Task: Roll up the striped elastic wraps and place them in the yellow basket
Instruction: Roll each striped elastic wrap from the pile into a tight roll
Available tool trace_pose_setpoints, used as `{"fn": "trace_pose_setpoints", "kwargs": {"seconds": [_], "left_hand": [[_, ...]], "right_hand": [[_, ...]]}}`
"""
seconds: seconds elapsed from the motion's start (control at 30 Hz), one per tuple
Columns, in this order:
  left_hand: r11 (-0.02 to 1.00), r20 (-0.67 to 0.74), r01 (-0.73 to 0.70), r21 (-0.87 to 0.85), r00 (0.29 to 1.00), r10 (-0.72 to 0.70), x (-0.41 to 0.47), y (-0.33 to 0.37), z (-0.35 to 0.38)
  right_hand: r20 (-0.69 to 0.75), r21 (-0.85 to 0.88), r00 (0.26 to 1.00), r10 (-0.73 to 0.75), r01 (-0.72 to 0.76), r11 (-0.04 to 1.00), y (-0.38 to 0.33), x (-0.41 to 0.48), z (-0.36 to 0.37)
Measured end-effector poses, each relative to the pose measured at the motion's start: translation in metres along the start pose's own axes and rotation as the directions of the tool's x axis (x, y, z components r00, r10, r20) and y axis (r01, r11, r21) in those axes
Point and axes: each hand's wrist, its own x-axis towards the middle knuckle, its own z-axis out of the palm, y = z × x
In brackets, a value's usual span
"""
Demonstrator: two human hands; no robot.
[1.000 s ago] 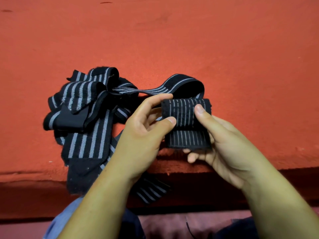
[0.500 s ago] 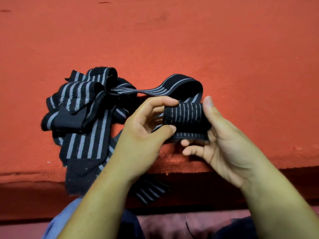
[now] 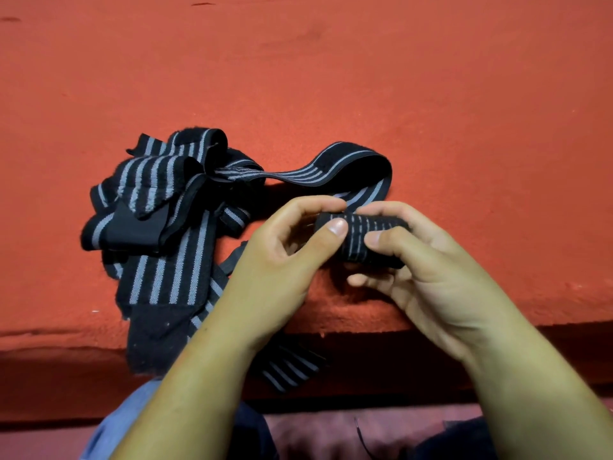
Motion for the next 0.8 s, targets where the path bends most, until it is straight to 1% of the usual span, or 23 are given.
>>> {"fn": "trace_pose_setpoints", "kwargs": {"seconds": [0.1,0.2,0.27,0.33,0.43,0.53,0.63,0.73,0.8], "left_hand": [[0.999,-0.022,0.046,0.009,0.999,-0.046,0.001,-0.004,0.000],[0.998,-0.022,0.069,0.012,0.997,-0.068,0.002,-0.006,0.002],[0.997,-0.035,0.073,0.025,0.997,-0.072,0.002,-0.006,0.003],[0.998,-0.060,0.062,0.020,0.996,-0.061,0.003,-0.008,0.004],[0.998,-0.081,0.056,-0.034,0.995,-0.058,0.000,-0.004,0.008],[0.997,-0.047,0.050,-0.064,0.997,-0.053,-0.001,0.002,0.012],[0.997,0.017,0.026,-0.068,1.000,-0.025,-0.002,0.012,0.016],[0.998,0.106,0.055,-0.018,0.993,-0.053,-0.007,0.020,0.024],[0.998,0.140,0.031,0.059,0.989,-0.039,-0.009,0.028,0.036]], "right_hand": [[0.011,-0.063,0.998,-0.056,0.057,0.996,0.003,0.001,0.000],[0.000,-0.186,0.988,-0.151,0.149,0.971,0.005,0.001,-0.002],[0.011,-0.235,0.983,-0.186,0.183,0.955,0.004,0.000,-0.003],[0.016,-0.247,0.981,-0.195,0.193,0.950,0.004,-0.001,-0.003],[0.028,-0.224,0.981,-0.193,0.195,0.955,0.005,-0.003,-0.005],[-0.005,-0.267,0.970,-0.244,0.234,0.935,0.000,-0.007,-0.008],[-0.034,-0.299,0.949,-0.313,0.290,0.909,-0.011,-0.020,-0.012],[-0.071,-0.378,0.927,-0.368,0.316,0.870,-0.018,-0.040,-0.023],[-0.082,-0.433,0.920,-0.384,0.314,0.845,-0.028,-0.058,-0.032]]}}
